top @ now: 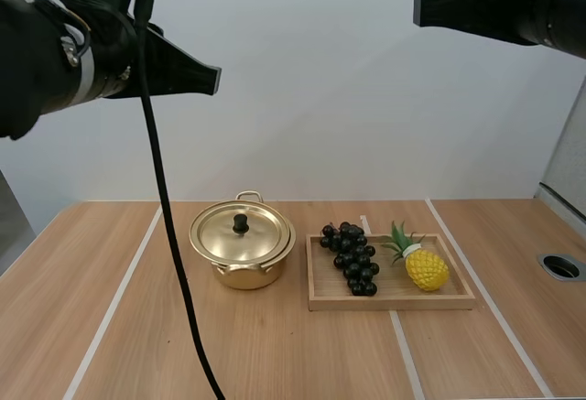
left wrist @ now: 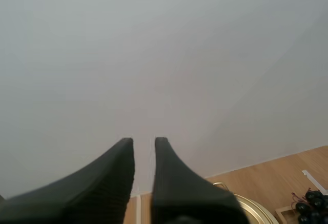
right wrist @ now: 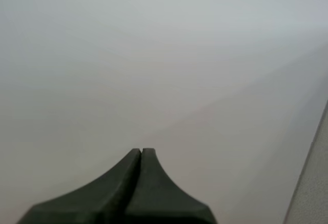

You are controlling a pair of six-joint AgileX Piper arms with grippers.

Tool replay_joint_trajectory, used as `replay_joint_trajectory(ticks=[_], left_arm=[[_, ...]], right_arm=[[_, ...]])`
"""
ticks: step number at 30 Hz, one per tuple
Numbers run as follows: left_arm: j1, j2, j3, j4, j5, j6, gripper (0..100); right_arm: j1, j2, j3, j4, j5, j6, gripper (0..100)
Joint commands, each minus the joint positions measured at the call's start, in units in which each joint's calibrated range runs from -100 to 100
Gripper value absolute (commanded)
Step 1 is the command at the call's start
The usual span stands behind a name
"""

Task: Open the pot, put the grape inside, and close it

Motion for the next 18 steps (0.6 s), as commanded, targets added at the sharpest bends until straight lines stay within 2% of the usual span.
replay_joint_trajectory(ticks=[1, 2, 3, 4, 13, 18], left_arm=[[0.07, 0.7, -0.5, -2.1, -0.1, 0.2, 81], [0.07, 0.7, -0.5, -2.1, 0.1, 0.2, 94], [0.07, 0.7, -0.5, -2.1, 0.5, 0.2, 100], [0.07, 0.7, -0.5, -2.1, 0.8, 0.2, 100], [0.07, 4.2, -1.5, -2.2, 5.8, 0.4, 100], [0.07, 10.6, -4.1, -6.2, 14.0, 4.5, 100]], right_arm=[[-0.9, -0.4, -0.8, 0.0, 1.4, -2.6, 44], [-1.1, -0.4, -0.8, 0.0, 1.4, -2.6, 59], [-1.5, -0.4, -0.8, 0.0, 1.4, -2.6, 85], [-1.9, -0.4, -0.8, 0.0, 1.4, -2.6, 100], [-2.3, -0.4, -0.8, 0.1, 1.1, -2.8, 100], [-2.3, -0.2, -0.8, 0.1, 4.4, -2.8, 100]])
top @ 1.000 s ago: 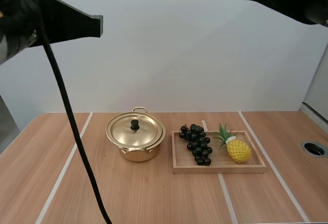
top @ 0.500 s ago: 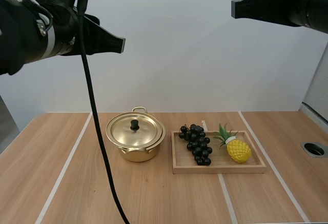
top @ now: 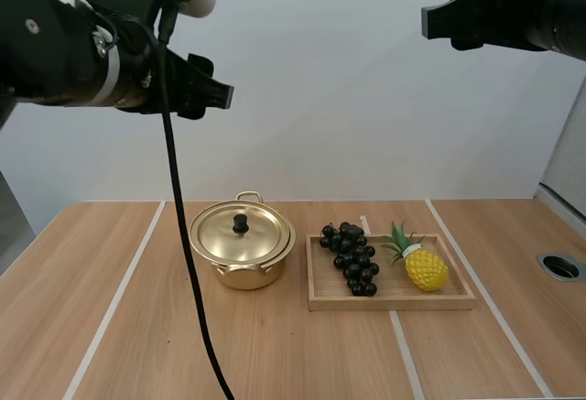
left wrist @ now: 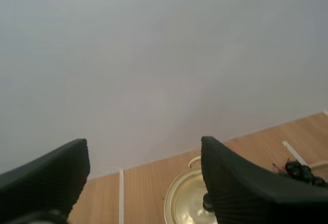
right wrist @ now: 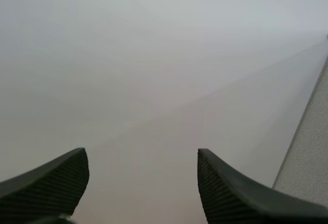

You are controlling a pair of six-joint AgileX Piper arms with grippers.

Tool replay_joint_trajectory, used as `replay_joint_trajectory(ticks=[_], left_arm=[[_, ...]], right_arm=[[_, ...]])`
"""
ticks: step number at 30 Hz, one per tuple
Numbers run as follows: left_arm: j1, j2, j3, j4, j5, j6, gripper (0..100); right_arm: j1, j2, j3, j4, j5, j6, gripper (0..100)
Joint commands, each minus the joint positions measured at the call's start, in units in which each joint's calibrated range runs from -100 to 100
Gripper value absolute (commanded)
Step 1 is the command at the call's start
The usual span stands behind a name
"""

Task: Open the pot, put the grape inside, and close it

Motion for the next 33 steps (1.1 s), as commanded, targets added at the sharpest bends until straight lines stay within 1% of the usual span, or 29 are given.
replay_joint_trajectory(ticks=[1, 6, 13, 17, 19, 25, 29, 32, 33], left_arm=[[0.07, 4.8, -2.6, -4.4, 5.4, 3.3, 100], [0.07, 15.2, -5.6, -6.9, 12.4, 6.5, 100], [-0.10, 25.7, -5.7, -7.7, 14.0, 10.7, 100], [-0.10, 31.0, -5.7, -10.4, 17.6, 13.9, 100], [-0.10, 33.2, -5.7, -11.4, 18.4, 15.0, 100], [-0.10, 38.0, -5.7, -11.5, 18.8, 15.6, 100], [-0.16, 39.9, -5.7, -13.3, 18.4, 16.2, 100], [-1.40, 41.0, -5.7, -12.6, 16.2, 16.2, 100], [-2.01, 41.5, -5.7, -12.4, 15.6, 16.0, 100]], right_arm=[[-0.2, -0.1, -0.8, 0.1, 3.5, -0.4, 100], [-0.2, 2.9, -0.8, 1.9, 14.1, -0.4, 100], [-0.2, 7.5, -0.8, 5.5, 22.8, -0.3, 100], [-0.2, 8.0, -0.8, 7.4, 23.9, -0.3, 100], [-0.2, 8.0, -0.8, 7.3, 23.9, -0.3, 100], [-0.2, 8.0, -0.8, 6.9, 24.1, -0.4, 100], [-0.2, 8.0, -0.8, 6.9, 24.1, -0.5, 100], [-0.2, 8.0, -0.8, 6.9, 24.1, -0.5, 100], [-0.2, 8.0, -0.8, 6.9, 24.1, -0.5, 100]])
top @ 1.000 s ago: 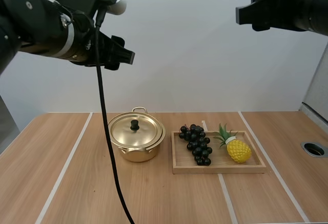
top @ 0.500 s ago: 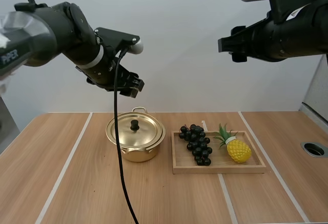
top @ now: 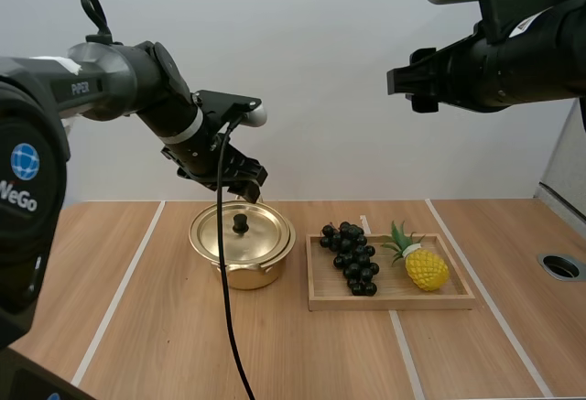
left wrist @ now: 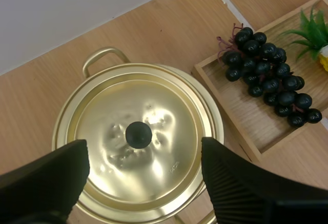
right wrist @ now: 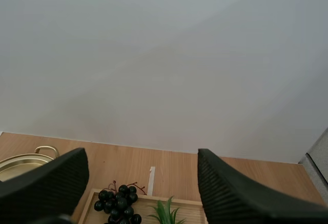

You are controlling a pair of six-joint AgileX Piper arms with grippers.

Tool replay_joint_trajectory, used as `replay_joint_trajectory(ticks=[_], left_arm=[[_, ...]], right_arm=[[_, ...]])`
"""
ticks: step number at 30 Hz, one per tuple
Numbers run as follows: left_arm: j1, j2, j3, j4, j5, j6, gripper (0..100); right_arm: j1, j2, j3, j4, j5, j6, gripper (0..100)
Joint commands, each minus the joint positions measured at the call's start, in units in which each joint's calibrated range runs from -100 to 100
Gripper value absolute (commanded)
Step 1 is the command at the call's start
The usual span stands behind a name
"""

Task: Open the pot, put the grape inside, and close it

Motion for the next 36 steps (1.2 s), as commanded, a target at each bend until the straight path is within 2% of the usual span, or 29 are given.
replay_joint_trajectory(ticks=[1, 4, 7, 13, 27, 36], left_arm=[[-1.78, 1.2, -0.6, -0.3, -2.7, -0.4, 100], [-3.81, 2.4, -0.6, 2.3, -6.3, -2.3, 100], [-4.92, 4.1, -0.6, 4.9, -8.0, -3.3, 100], [-4.89, 6.6, -0.6, 10.3, -8.3, -5.5, 100], [-4.89, 12.8, -0.6, 10.4, -11.0, -5.5, 100], [-4.89, 14.1, -5.3, 13.0, -9.0, -6.6, 100]], right_arm=[[-0.2, -0.4, -0.4, 0.3, -0.2, -0.5, 100], [-0.2, -0.4, -0.4, 0.3, -0.2, -0.5, 100], [-0.2, -0.4, -0.4, 0.3, -0.2, -0.5, 100], [-0.2, -0.4, -0.4, 0.3, -0.2, -0.7, 100], [-0.2, -0.4, -0.4, 0.3, 0.2, -0.6, 100], [-0.2, -0.4, -0.4, 0.3, 0.4, -1.1, 100]])
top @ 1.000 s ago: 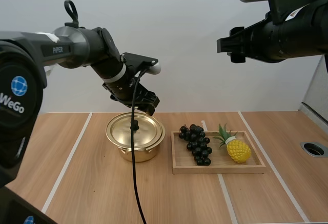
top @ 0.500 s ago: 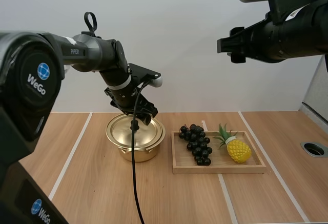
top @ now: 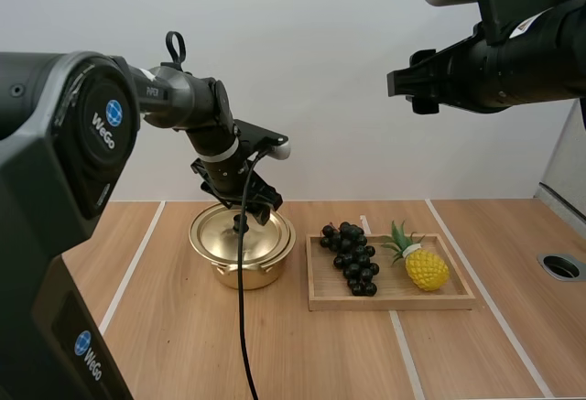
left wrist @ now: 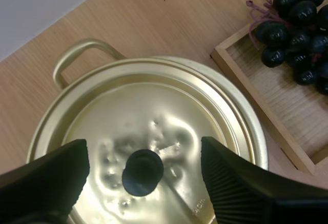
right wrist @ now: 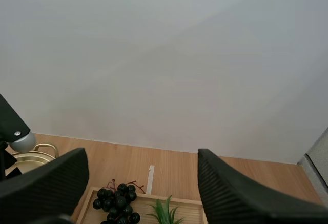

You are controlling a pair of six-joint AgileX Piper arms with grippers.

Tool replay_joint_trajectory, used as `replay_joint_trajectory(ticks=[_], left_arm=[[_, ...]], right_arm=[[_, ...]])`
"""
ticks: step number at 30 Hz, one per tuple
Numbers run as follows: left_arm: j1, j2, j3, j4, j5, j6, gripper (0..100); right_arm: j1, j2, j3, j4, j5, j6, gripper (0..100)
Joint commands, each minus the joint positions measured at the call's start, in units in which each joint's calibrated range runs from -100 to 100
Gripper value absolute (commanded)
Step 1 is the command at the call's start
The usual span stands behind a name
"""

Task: Open the pot, put the grape inside, and close it

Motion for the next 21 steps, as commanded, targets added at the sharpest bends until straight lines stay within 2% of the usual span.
replay_joint_trajectory(ticks=[1, 6, 21], left_arm=[[-0.18, 0.0, -1.5, 1.7, 0.5, -0.8, 100], [-0.18, 1.9, -3.2, 4.7, 4.9, -2.2, 100], [-0.18, 5.4, -4.5, 4.7, 7.8, -3.0, 100]], right_arm=[[-0.2, -0.4, -0.4, 0.3, -0.1, -0.4, 100], [-0.2, -0.4, -0.4, 0.3, -0.1, -0.4, 100], [-0.2, -0.4, -0.4, 0.5, 0.0, -1.0, 100]])
